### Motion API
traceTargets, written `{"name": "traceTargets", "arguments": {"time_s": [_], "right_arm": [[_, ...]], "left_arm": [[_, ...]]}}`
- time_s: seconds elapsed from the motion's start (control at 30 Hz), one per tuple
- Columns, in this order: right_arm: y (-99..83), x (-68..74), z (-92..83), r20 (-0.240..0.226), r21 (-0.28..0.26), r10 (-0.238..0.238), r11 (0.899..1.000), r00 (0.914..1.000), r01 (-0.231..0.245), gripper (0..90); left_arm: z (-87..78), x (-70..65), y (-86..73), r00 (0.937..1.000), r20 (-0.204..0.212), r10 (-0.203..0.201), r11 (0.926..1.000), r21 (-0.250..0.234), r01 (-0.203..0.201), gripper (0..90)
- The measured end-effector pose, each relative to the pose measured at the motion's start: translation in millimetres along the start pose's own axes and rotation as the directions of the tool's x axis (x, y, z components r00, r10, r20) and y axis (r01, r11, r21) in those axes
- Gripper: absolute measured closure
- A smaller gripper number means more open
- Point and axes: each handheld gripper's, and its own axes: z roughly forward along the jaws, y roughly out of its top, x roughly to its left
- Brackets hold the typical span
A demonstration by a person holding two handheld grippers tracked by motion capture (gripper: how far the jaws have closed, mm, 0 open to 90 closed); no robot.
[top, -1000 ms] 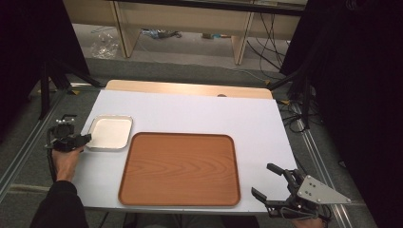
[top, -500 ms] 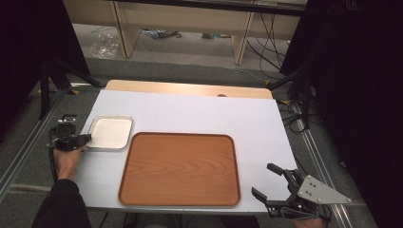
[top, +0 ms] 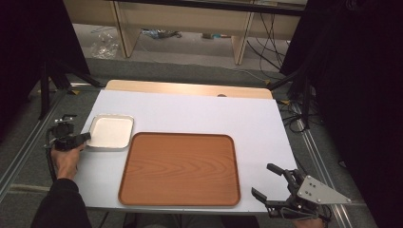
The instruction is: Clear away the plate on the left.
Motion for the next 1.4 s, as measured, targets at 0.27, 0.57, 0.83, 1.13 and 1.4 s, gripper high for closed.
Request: {"name": "traceTargets", "arguments": {"time_s": [0.27,0.57,0.83,1.13,1.4], "right_arm": [[0.0,0.0,-0.2,0.021,-0.011,-0.002,1.000,0.9998,0.003,16.7],[0.2,-0.2,-0.4,0.022,-0.015,-0.011,1.000,0.9997,0.012,16.8],[0.4,-0.3,-0.4,0.023,-0.016,-0.011,1.000,0.9997,0.011,16.8],[0.4,-0.3,-0.5,0.022,-0.016,-0.012,1.000,0.9997,0.012,16.8],[0.4,-0.3,-0.6,0.022,-0.015,-0.012,1.000,0.9997,0.013,16.8]], "left_arm": [[-4.4,-7.6,2.7,0.9995,0.007,-0.032,0.9971,-0.069,0.032,88.5],[-9.5,-6.4,4.1,0.9984,-0.004,-0.056,0.9929,-0.105,0.055,88.5],[-17.5,-4.3,5.7,0.9959,0.032,-0.085,0.9858,-0.143,0.088,88.4],[-26.9,-16.3,9.5,0.9906,0.079,-0.112,0.9795,-0.160,0.123,88.5],[-36.2,-35.6,11.5,0.9865,0.152,-0.060,0.9830,-0.163,0.085,88.5]]}}
